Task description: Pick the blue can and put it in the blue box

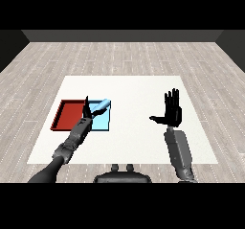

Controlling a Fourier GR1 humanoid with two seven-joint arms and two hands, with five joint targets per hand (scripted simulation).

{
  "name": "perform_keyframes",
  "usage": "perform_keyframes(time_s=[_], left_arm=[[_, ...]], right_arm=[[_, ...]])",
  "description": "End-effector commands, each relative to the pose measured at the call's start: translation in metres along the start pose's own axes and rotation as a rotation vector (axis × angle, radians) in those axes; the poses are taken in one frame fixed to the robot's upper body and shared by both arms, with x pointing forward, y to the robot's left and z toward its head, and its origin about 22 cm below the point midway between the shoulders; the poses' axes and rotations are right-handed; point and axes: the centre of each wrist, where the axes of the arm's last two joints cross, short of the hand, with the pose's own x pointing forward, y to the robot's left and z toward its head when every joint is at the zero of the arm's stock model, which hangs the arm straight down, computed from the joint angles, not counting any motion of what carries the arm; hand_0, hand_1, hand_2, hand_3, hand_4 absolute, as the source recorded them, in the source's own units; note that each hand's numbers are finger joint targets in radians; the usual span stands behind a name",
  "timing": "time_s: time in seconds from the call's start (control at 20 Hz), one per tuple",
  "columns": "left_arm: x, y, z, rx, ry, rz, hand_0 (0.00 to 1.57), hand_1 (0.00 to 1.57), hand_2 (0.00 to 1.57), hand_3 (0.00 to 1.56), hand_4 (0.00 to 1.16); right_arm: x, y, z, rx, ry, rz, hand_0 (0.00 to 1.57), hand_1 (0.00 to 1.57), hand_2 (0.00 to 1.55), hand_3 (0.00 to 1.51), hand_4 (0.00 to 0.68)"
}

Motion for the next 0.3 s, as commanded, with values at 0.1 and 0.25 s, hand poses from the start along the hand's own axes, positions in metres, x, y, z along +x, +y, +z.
perform_keyframes(time_s=[0.1, 0.25], left_arm=[[0.027, -0.014, 0.007, -0.142, -0.337, 0.322, 0.0, 0.0, 0.0, 0.0, 0.0], [0.031, -0.008, 0.014, -0.207, -0.44, 0.405, 0.0, 0.0, 0.0, 0.0, 0.0]], right_arm=[[-0.003, -0.004, 0.011, 0.036, 0.029, 0.033, 0.0, 0.0, 0.0, 0.0, 0.0], [-0.011, -0.014, 0.021, 0.051, 0.074, 0.061, 0.0, 0.0, 0.0, 0.0, 0.0]])
